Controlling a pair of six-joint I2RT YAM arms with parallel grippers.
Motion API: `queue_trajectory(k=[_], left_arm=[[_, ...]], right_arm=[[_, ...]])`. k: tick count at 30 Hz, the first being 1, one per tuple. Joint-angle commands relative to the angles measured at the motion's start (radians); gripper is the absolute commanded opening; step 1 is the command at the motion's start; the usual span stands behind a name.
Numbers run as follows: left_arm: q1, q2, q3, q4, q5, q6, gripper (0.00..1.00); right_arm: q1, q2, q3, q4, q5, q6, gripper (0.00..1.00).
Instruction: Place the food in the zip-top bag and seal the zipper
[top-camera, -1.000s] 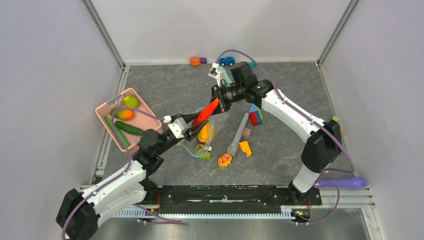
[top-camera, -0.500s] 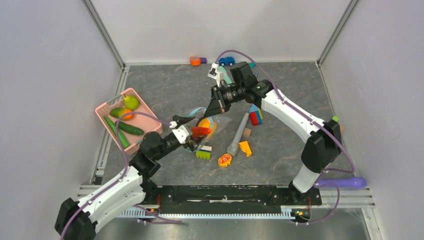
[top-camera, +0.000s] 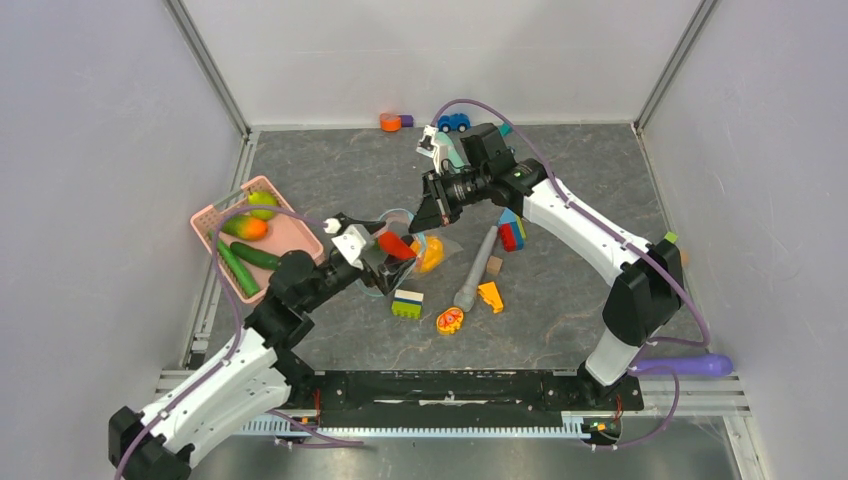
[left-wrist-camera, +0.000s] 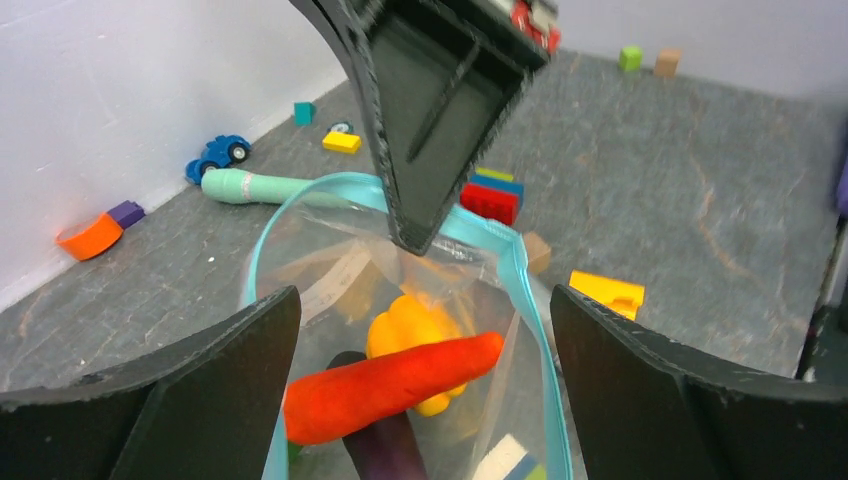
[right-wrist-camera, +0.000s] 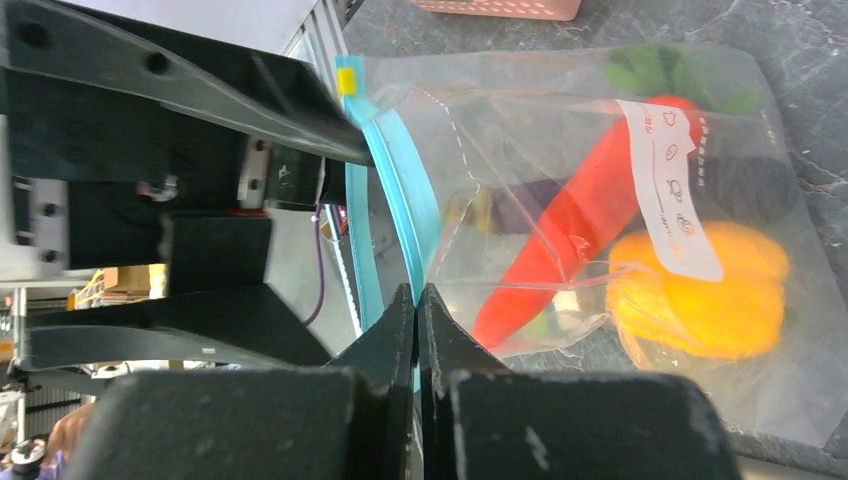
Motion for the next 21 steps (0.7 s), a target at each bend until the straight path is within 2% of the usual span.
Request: queue_trajectory(k=[1, 4, 8, 12, 15, 18, 21], left_arm=[[-0.002, -0.081, 0.084, -0.05, -0.096, -0.233, 1.0], [-0.002, -0.112, 0.128, -0.13, -0.187, -0.345, 1.0], [-0.002, -0.11, 0.215, -0.333, -0.381, -0.51, 1.0], [-0.002, -0.036, 0.32, -0.593, -0.719, -0.684, 1.0], [0.004, 0.036, 0.354, -0.729, -0.903, -0.777, 1.0], [0.061, 0.063, 0.349, -0.745, -0.957, -0.822, 1.0], [0.231, 0.082, 0.341, -0.703, -0.863, -0.817, 1.0]], right_arm=[[-0.005, -0.038, 0.059, 0.001, 0.071, -0.033, 0.0], [-0.008, -0.027, 0.078, -0.019, 0.132, -0.055, 0.0], [-0.011, -0.001, 0.099, -0.029, 0.186, -0.069, 0.0], [-0.011, 0.016, 0.114, -0.032, 0.24, -0.102, 0.0], [-0.01, 0.02, 0.13, -0.044, 0.281, -0.126, 0.0], [-0.01, 0.017, 0.14, -0.053, 0.34, -0.155, 0.0], [-0.012, 0.012, 0.141, -0.054, 0.363, -0.17, 0.0]])
